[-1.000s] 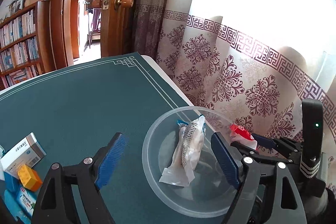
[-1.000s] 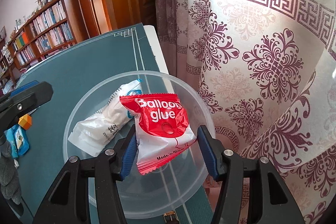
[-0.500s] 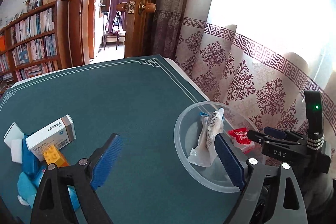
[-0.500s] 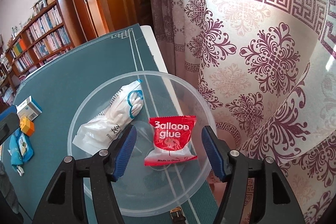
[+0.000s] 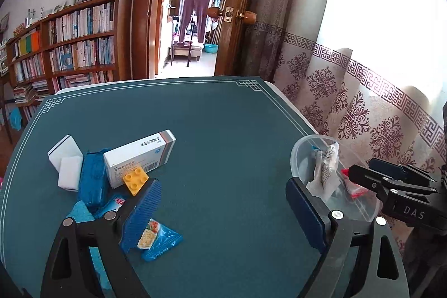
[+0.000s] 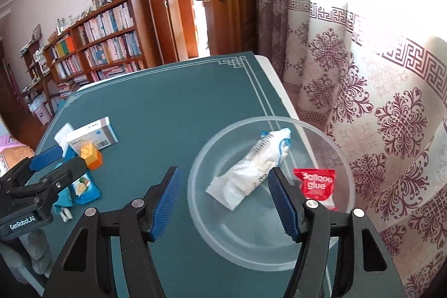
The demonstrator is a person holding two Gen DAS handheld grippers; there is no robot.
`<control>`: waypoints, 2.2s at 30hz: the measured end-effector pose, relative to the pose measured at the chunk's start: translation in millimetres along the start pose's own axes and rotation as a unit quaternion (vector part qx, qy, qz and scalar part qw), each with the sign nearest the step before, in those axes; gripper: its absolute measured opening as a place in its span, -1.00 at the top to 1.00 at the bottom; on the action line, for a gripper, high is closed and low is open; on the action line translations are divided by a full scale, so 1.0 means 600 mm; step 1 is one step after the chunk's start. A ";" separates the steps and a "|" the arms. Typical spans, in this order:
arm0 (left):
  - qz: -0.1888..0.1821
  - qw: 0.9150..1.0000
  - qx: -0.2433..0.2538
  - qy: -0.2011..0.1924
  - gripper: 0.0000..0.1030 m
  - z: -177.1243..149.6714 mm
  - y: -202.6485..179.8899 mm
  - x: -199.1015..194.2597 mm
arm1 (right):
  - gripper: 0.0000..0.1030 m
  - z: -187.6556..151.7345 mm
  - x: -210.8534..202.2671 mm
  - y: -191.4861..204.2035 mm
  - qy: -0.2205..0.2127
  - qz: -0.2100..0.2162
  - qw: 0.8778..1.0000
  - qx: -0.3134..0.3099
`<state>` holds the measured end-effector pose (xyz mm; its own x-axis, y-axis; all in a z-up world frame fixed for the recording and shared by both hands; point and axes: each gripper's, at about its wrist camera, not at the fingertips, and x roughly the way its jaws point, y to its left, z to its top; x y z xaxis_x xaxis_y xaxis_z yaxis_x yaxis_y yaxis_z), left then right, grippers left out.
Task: Organize objects
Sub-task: 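Move both grippers back to the remaining items on the table, then grasp the blue cracker packet with the right gripper while the left grasps the teal cloth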
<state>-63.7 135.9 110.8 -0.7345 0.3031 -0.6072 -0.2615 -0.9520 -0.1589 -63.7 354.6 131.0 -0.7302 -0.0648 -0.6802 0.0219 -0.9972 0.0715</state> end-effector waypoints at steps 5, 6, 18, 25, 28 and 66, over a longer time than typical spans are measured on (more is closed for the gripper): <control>0.035 0.999 -0.035 0.003 -0.82 -0.014 0.066 -0.010 | -0.28 -0.010 0.013 0.075 0.014 0.040 0.999 -0.017; 0.044 0.998 -0.042 0.004 -0.82 -0.017 0.077 -0.012 | -0.28 -0.013 0.017 0.088 0.018 0.046 0.999 -0.019; 0.118 0.987 -0.098 0.037 -0.82 -0.074 0.193 -0.002 | -0.28 -0.065 0.075 0.199 0.065 0.096 0.993 -0.038; 0.133 0.983 -0.117 0.057 -0.82 -0.092 0.219 0.020 | -0.28 -0.086 0.103 0.219 0.084 0.100 0.991 -0.041; 0.138 0.981 -0.124 0.063 -0.82 -0.099 0.229 0.026 | -0.28 -0.089 0.111 0.223 0.088 0.100 0.990 -0.042; 0.095 0.984 -0.133 0.071 -0.54 -0.128 0.282 -0.003 | 0.06 -0.086 0.219 0.380 0.098 0.141 0.966 -0.193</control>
<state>-58.6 -29.0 24.8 -0.6547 0.1268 -0.7452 0.0592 -0.9742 -0.2178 -119.5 116.6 20.0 -0.5154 -0.3040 -0.8012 0.4824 -0.8757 0.0220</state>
